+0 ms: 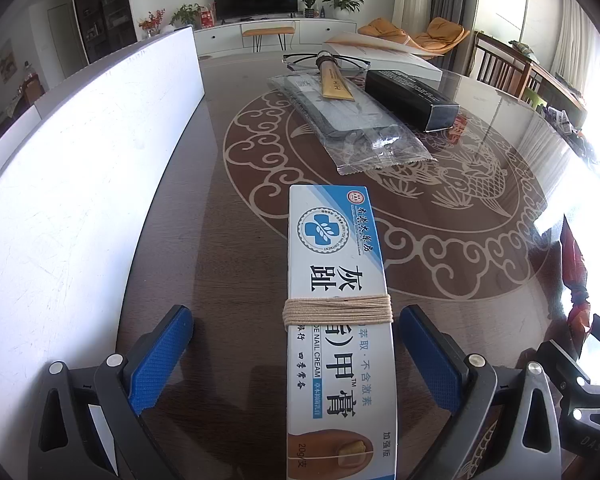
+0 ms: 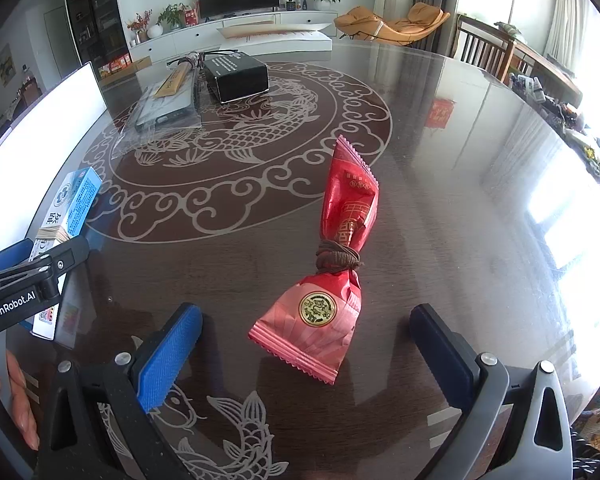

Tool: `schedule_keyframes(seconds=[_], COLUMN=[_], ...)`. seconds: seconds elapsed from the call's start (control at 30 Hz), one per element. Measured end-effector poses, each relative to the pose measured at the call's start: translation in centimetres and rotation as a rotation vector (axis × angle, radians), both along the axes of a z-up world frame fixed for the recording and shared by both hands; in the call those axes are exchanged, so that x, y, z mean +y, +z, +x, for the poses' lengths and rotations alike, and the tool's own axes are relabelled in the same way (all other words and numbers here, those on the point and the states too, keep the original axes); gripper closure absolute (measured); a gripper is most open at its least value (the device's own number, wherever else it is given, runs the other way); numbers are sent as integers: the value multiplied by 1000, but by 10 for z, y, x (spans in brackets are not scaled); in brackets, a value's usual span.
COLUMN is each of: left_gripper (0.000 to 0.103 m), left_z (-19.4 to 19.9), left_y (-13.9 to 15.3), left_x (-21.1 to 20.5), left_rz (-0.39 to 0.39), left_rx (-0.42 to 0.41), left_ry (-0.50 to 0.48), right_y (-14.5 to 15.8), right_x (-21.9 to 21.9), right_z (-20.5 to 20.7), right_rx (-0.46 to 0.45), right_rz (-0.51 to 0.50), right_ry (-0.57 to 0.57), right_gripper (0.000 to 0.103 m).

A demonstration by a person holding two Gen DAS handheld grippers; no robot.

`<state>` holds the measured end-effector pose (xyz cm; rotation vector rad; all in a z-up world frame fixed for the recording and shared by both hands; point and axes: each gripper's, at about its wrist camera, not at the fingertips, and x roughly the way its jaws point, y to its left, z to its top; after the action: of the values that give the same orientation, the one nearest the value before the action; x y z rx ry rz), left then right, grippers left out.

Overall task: Organize objects
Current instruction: 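Close the right tool on the red snack packet and lift it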

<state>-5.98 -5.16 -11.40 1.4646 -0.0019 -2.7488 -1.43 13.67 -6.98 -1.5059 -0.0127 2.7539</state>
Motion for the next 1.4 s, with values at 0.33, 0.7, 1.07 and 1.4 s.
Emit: schedule_keyframes(seconds=[0.33, 0.7, 1.07, 1.4], left_gripper=[0, 0, 59, 59], left_z=[1, -15, -1, 51], left_y=[0, 1, 13, 89], left_x=[-1, -3, 3, -12], left_rz=[0, 5, 73, 237], left_rx=[0, -138, -63, 66], left_ry=[0, -92, -171, -215], right_y=[0, 3, 21, 48], right_x=[0, 5, 35, 43], right_z=[0, 0, -34, -21], right_rx=[0, -7, -190, -97], right_rz=[0, -32, -285, -466], right_ry=[0, 17, 56, 17], right_gripper=[0, 0, 36, 81])
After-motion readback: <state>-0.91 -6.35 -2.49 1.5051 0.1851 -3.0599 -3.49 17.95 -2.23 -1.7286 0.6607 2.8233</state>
